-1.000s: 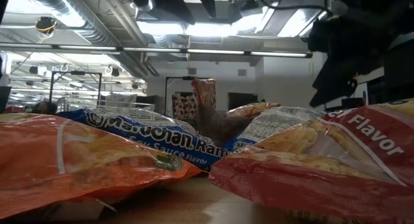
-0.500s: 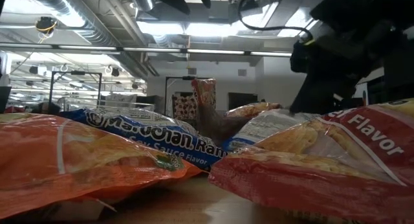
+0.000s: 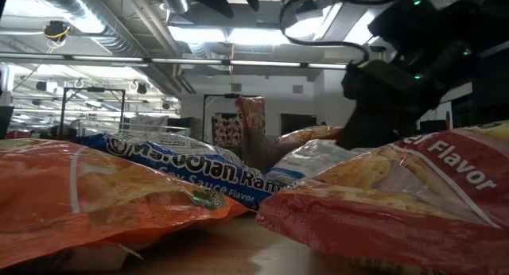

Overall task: Sort Maruchan noodles
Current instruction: Put the blue noodle pack into the bottom transparent bin

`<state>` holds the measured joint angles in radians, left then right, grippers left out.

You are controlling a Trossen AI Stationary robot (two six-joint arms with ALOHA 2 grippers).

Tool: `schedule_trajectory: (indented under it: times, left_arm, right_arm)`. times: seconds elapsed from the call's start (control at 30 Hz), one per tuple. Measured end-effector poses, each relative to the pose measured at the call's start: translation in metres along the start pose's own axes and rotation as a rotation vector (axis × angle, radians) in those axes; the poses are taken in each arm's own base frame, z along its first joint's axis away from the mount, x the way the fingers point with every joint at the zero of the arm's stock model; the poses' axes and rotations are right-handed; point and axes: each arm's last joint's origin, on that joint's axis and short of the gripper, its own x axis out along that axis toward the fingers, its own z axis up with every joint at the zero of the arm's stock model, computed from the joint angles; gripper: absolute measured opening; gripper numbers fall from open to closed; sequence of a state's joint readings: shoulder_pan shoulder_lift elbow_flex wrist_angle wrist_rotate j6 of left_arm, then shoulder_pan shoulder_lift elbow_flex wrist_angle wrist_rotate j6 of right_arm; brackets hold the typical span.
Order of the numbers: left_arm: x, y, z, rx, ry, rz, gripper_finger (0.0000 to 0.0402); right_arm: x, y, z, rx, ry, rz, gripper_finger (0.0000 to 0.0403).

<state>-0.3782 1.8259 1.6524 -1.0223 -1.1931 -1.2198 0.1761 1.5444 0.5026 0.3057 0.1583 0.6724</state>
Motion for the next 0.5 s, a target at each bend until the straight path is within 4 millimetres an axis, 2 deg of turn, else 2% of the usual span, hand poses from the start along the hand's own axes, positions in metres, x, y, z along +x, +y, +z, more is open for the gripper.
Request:
schedule_trajectory:
  times: [0.17, 0.27, 0.37, 0.5]
  left_arm:
    - [0.000, 0.000, 0.000, -0.001, 0.001, 0.000, 0.0206]
    - [0.000, 0.000, 0.000, -0.002, 0.002, -0.001, 0.0206]
    - [0.000, 0.000, 0.000, -0.002, 0.006, -0.003, 0.0206]
    - [0.000, 0.000, 0.000, -0.002, 0.007, -0.003, 0.0206]
  right_arm:
    - [0.022, 0.012, 0.008, -0.038, 0.038, 0.004, 0.0350]
    - [0.031, 0.020, 0.016, -0.063, 0.065, -0.012, 0.0330]
    - [0.036, 0.028, 0.024, -0.096, 0.084, -0.016, 0.0285]
    - [0.039, 0.035, 0.032, -0.138, 0.082, -0.011, 0.0199]
